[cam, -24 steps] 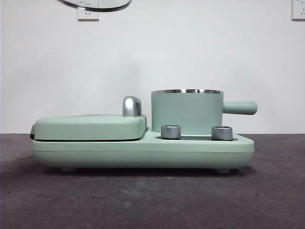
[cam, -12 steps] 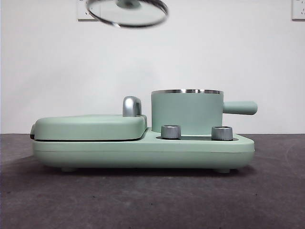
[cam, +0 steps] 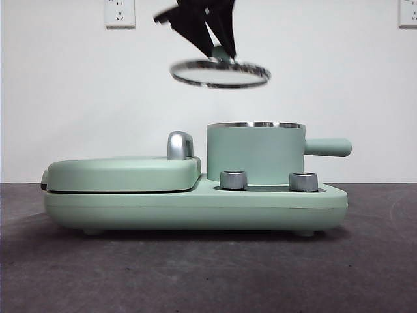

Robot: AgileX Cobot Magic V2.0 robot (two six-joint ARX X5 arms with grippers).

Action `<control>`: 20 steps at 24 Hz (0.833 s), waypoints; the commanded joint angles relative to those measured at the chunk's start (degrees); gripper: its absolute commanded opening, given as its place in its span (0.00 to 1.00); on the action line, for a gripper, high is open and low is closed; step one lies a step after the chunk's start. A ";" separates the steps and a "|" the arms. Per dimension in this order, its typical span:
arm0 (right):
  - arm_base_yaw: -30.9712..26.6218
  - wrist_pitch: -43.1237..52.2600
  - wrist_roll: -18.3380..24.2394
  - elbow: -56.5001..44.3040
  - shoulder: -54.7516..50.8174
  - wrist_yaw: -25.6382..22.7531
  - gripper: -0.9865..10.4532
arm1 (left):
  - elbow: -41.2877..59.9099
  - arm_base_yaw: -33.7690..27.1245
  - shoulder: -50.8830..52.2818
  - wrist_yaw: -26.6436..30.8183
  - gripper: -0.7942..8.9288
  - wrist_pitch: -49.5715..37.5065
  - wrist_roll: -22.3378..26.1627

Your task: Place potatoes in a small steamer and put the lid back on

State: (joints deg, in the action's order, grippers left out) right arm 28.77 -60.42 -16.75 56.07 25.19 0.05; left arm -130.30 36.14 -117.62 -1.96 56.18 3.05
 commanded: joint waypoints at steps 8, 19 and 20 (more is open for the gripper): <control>0.35 1.27 -1.22 0.48 0.02 0.07 0.47 | -1.62 1.40 -6.12 -3.06 0.09 -8.33 0.35; 0.35 1.27 -1.25 0.48 0.02 0.07 0.47 | -1.62 2.29 -8.61 -5.55 0.09 -9.77 0.37; 0.35 1.27 -1.25 0.48 0.02 0.07 0.47 | -1.62 2.27 -8.83 -5.55 0.09 -9.70 0.35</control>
State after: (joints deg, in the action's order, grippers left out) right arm 28.77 -59.75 -17.43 56.03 25.10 0.05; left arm -130.30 37.91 -125.03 -7.35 47.79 3.03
